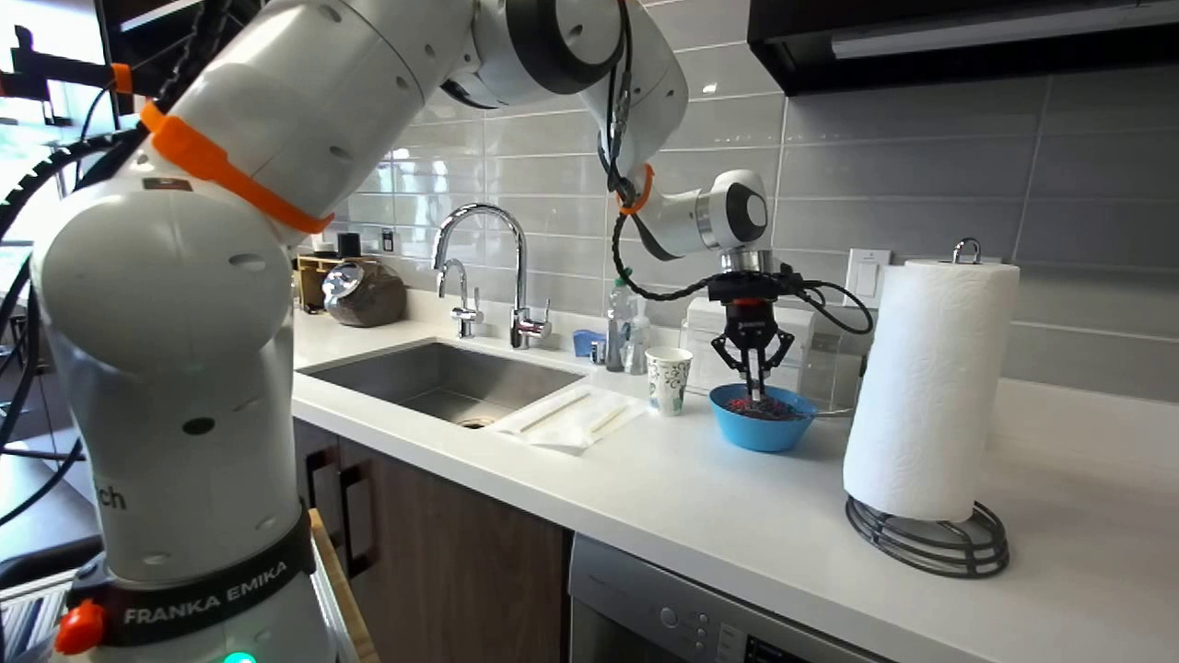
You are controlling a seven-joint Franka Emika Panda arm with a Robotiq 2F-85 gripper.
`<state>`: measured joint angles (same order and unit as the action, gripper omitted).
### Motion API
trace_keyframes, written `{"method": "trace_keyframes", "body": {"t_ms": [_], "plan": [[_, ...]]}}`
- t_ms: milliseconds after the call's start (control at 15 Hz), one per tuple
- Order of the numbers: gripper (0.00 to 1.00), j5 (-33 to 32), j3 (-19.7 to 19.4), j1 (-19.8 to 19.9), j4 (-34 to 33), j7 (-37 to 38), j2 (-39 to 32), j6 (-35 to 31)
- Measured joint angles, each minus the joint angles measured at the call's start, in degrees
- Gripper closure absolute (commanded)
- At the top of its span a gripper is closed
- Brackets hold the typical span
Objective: Use the white spoon to put the contents from the bowl into the cup on the left then put the spoon in the bowl.
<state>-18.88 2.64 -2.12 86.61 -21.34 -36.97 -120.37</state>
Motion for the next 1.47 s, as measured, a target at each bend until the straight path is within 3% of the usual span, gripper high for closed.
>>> {"method": "trace_keyframes", "body": {"t_ms": [733, 1467], "plan": [[0.96, 1.85, 2.18, -1.65, 1.9, 1.03, 5.51, 0.3], [0.96, 2.88, 4.47, -5.07, 1.85, 1.08, 6.05, 4.36]]}}
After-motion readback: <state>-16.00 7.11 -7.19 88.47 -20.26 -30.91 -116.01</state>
